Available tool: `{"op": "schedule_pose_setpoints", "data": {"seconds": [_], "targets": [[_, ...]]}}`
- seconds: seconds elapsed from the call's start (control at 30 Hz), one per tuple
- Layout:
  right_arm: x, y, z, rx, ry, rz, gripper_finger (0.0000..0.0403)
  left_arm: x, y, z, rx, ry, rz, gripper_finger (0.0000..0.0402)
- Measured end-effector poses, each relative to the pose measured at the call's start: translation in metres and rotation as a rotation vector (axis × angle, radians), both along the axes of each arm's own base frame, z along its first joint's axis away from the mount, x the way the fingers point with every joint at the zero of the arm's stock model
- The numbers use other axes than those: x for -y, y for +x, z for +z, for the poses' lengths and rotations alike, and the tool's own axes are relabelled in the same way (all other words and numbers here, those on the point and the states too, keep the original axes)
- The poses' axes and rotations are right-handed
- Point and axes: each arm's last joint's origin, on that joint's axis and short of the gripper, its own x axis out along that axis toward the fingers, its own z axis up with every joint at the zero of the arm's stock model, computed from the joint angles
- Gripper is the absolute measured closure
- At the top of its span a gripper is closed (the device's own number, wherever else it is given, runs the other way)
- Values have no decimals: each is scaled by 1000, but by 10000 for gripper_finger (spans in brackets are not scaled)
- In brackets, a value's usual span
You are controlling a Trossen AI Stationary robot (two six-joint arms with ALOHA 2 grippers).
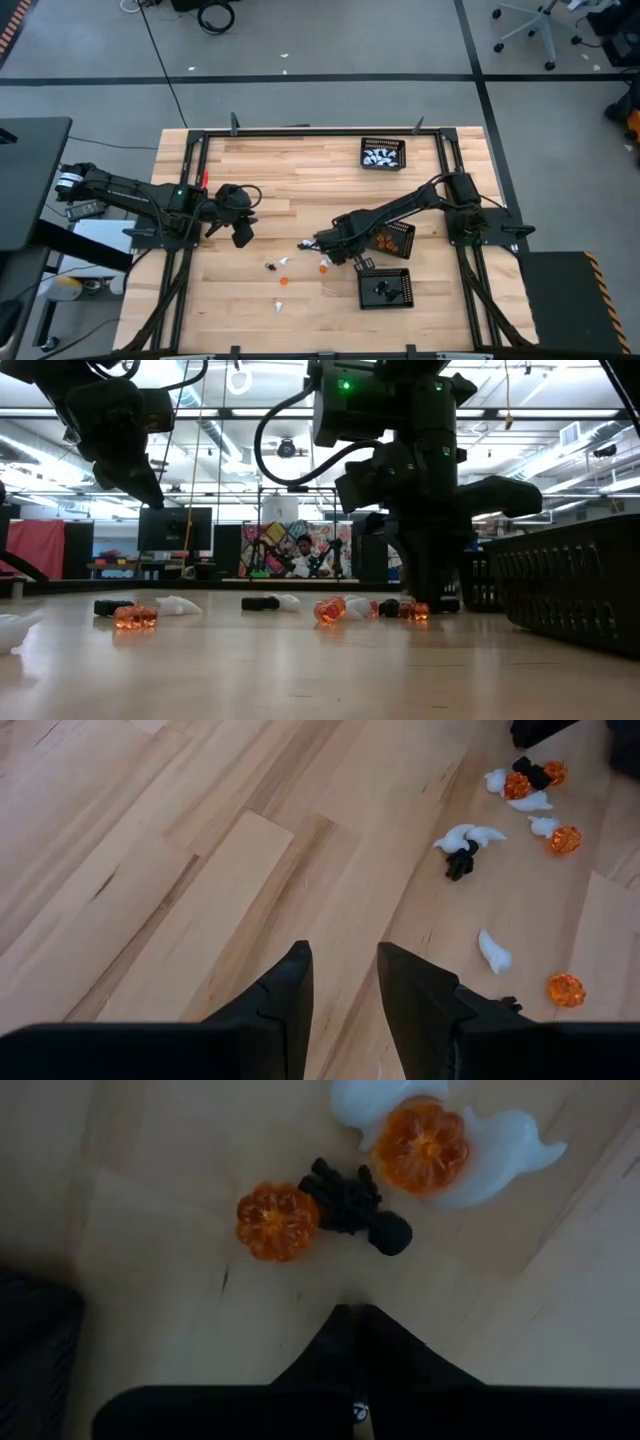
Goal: Sort Halloween decoration
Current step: Put the black skeleton toy into the bottom black bin
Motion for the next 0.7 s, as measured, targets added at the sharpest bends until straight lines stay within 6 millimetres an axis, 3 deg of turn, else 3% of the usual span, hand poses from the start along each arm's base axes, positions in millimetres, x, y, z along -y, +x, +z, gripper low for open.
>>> {"op": "schedule_pose_setpoints", "data": {"seconds": [0.57,0.7], "targets": [[12,-8,61,193,32,-154,396,0,0,0,-4,12,-14,278],[12,-12,84,269,129,-196,397,0,0,0,-5,17,-21,278]]}}
